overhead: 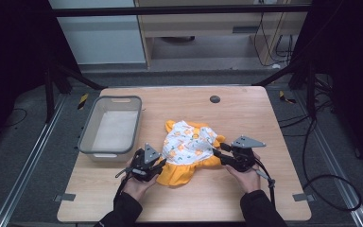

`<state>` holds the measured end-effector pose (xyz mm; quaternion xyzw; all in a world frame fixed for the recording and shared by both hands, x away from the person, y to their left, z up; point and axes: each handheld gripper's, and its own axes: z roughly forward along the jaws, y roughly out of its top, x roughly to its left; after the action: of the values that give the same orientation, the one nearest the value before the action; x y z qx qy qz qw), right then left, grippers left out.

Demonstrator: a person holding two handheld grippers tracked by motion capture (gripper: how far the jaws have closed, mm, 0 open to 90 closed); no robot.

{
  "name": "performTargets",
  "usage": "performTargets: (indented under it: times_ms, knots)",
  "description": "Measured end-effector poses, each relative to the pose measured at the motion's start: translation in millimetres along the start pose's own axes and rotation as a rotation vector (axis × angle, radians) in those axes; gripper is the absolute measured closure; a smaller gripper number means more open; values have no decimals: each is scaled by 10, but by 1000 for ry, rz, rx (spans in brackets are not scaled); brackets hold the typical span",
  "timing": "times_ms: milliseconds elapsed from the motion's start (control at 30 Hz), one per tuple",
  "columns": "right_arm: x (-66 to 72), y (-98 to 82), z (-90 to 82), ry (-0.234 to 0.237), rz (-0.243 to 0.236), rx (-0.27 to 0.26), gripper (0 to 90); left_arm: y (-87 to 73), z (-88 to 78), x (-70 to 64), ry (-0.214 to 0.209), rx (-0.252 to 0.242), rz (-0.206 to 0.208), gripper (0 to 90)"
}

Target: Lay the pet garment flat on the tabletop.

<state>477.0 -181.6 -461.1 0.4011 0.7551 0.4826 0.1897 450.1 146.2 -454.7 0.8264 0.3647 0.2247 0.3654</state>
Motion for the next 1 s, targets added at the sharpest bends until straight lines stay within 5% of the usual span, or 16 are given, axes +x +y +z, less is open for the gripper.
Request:
performTargets:
  times_ms: [100, 267, 633, 833, 1000]
  knots:
    - [25, -27, -165, -9, -19, -24, 515, -13, -134, -132, -48, -22, 14, 608]
    - [39, -166, -280, -33, -55, 21, 473, -32, -136, -322, -102, -19, 30, 542]
    - [-10, -415, -214, -24, -75, 123, 502, -83, 152, -563, -114, 56, 79, 481]
    - [-23, -425, -28, -21, -88, 159, 679, -119, 214, -552, -101, 80, 54, 704]
    - [19, -373, -75, 13, -85, 168, 859, -112, 191, -527, -114, 75, 42, 814]
